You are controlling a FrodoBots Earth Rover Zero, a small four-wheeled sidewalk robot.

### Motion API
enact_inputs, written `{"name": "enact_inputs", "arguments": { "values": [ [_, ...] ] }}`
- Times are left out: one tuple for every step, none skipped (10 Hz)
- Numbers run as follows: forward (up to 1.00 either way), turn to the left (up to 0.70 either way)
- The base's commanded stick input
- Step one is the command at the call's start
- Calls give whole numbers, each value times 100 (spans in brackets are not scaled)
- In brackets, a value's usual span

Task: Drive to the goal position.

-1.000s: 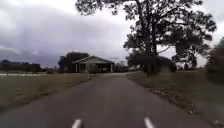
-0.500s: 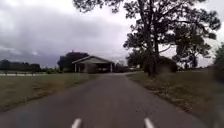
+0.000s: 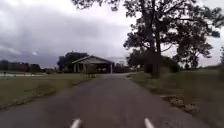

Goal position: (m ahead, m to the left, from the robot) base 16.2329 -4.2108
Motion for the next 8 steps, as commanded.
{"name": "enact_inputs", "arguments": {
  "values": [
    [80, 3],
    [80, 3],
    [80, 3],
    [80, 3],
    [80, 3],
    [80, 3],
    [80, 3],
    [80, 3]
  ]
}}
